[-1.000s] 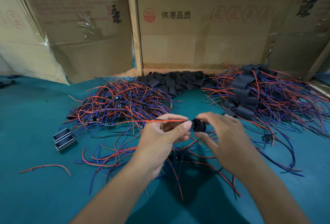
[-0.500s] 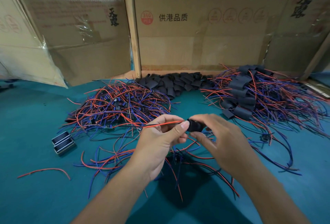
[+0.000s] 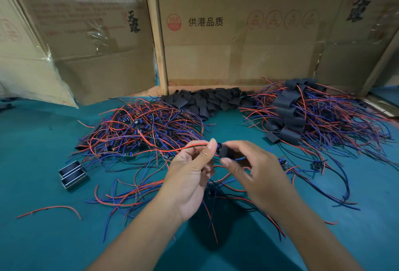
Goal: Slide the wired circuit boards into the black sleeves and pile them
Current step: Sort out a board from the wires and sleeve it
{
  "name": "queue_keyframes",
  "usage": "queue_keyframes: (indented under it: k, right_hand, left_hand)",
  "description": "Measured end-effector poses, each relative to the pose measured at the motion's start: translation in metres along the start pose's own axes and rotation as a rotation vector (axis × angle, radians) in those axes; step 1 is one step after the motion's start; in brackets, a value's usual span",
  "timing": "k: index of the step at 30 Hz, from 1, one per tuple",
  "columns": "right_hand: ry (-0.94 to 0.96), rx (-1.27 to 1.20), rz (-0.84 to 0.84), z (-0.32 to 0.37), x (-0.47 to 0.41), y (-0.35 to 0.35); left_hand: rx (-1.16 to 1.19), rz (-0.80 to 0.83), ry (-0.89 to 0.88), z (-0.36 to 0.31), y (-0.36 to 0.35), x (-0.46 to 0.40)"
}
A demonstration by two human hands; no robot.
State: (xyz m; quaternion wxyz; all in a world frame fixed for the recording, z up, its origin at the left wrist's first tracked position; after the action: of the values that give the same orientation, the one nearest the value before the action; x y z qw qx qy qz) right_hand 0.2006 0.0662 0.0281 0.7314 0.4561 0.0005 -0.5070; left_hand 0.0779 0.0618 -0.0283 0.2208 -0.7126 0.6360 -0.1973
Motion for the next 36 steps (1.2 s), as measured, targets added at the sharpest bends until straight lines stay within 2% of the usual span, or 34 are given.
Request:
queue_keyframes:
  k: [7, 19, 27, 33, 36]
  right_hand:
    - [-0.014, -0.038, -0.008, -0.005, 0.000, -0.004]
    - [-0.014, -0.119, -0.071, -0.009, 0.000, 0.000]
    - [0.013, -0.043, -0.091, -0.001, 0.001, 0.005]
    - [0.040, -0.006, -0.082, 0.007, 0.001, 0.005]
    - [0.049, -0.015, -0.071, 0.009, 0.001, 0.006]
  left_hand:
    - [0.052, -0.024, 0.023, 0.004, 0.002, 0.000]
    - [-0.054, -0.051, -0.058, -0.008, 0.005, 0.001]
    - [-0.082, -0.075, -0.089, -0.006, 0.008, 0.002]
    - [0.035, -0.018, -0.037, 0.002, 0.000, 0.005]
    - [-0.033, 0.006, -0.079, -0.006, -0.003, 0.007]
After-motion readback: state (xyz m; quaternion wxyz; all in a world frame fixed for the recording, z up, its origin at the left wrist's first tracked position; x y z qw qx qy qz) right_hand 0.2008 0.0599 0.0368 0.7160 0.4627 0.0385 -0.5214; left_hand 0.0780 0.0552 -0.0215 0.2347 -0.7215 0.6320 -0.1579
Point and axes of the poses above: each hand's wrist, its own x-axis away from the middle knuckle, its own y-axis out of the back of the hand, z = x × y, the point moved 10 cm from there along -x, towards the middle knuckle, and after that the axes turned 4 degrees about z, right-handed, at the moved point
